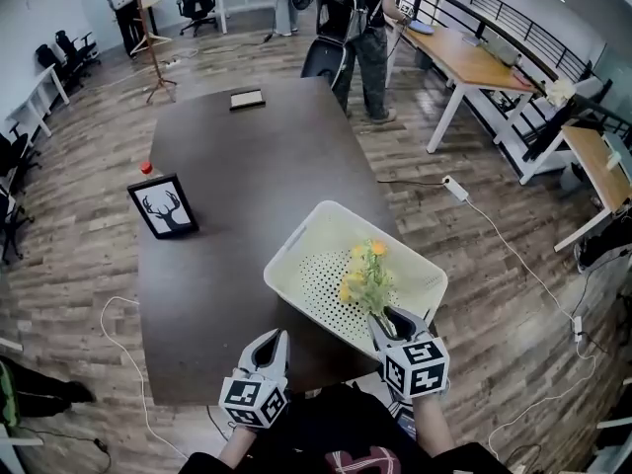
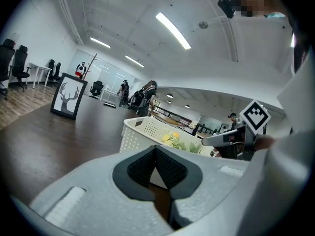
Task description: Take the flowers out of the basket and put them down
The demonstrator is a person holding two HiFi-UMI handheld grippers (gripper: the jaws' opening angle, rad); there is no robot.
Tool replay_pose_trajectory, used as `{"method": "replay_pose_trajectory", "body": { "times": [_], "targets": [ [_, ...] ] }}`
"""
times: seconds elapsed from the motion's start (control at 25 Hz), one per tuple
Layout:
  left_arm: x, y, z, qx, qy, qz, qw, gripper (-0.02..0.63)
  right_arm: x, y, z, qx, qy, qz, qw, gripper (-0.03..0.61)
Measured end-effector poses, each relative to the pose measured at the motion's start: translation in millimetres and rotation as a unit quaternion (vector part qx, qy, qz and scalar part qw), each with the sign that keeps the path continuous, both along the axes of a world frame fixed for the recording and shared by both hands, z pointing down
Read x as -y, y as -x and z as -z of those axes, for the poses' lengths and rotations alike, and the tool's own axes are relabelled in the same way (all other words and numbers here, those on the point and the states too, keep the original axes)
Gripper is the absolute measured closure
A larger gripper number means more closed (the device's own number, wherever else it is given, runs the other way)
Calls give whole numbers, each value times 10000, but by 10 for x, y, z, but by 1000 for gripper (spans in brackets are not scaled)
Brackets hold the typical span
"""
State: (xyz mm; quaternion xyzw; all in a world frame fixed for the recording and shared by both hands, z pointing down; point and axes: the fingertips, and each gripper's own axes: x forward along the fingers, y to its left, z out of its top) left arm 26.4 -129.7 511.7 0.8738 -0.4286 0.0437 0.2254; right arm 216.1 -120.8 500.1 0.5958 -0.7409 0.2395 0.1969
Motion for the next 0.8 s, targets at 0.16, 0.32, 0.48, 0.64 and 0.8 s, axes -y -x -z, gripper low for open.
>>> {"method": "replay_pose_trajectory", "body": {
  "times": [0.16,0.32,0.48,0.64,0.8],
  "targets": [
    [86,48,-4,-3,4,33,10000,606,91,-35,-119,184,378,-38,9991,372],
    [109,58,-15,63,-72,69,9999,606,180,-95,-238,30,691,-23,9976,352],
    [146,136,-34,67,-61,213,9997,607,295,-109,-383,-184,982,112,9949,330],
    [180,213,-47,148,-118,282,9994,606,336,-113,-559,-236,1520,238,9878,284],
    [247,310,-27,206,-171,418,9988,607,375,-201,-654,-537,1828,233,9814,249]
  ]
}}
